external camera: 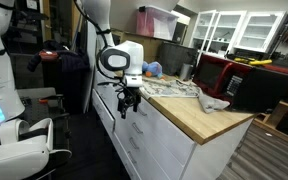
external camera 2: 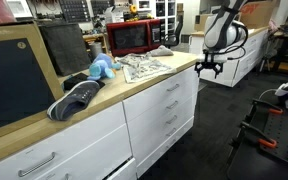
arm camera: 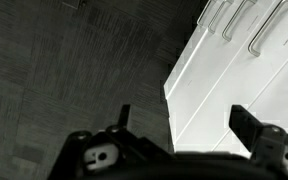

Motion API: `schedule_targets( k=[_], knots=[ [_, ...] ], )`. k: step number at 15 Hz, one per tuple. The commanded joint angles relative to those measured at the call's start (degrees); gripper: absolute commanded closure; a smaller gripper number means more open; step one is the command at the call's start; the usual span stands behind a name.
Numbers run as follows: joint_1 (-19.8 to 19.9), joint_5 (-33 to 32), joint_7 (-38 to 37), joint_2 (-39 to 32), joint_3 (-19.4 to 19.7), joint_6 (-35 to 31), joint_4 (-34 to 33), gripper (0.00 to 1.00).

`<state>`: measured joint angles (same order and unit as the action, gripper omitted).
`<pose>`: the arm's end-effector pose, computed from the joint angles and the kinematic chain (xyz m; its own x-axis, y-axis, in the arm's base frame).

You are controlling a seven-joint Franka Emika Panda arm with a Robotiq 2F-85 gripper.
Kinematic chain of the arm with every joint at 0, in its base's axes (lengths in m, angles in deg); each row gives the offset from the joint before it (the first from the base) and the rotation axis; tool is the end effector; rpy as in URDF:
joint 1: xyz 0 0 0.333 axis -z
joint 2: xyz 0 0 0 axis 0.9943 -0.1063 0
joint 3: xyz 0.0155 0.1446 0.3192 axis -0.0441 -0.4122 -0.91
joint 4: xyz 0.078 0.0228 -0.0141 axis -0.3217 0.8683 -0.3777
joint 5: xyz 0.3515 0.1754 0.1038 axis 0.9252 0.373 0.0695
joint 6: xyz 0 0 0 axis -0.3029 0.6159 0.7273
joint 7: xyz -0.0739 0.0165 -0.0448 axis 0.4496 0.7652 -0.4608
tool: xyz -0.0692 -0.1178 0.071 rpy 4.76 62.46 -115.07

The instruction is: Open the topmost drawer on the right.

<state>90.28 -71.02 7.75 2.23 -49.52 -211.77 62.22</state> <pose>0.4843 -0.2095 0.1437 0.3554 -0.9236 0.1439 -0.9338 -0.3575 0.0121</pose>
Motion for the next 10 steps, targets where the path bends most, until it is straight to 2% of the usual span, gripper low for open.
schedule_targets(
  k=[1,10],
  knots=[
    [-3.27,5.80,-3.63,-5.23,1.70,-5.73,-1.76,0.00],
    [-10.01,18.50,-3.16,-11.70,1.53,-17.35,-1.19,0.00]
  ],
)
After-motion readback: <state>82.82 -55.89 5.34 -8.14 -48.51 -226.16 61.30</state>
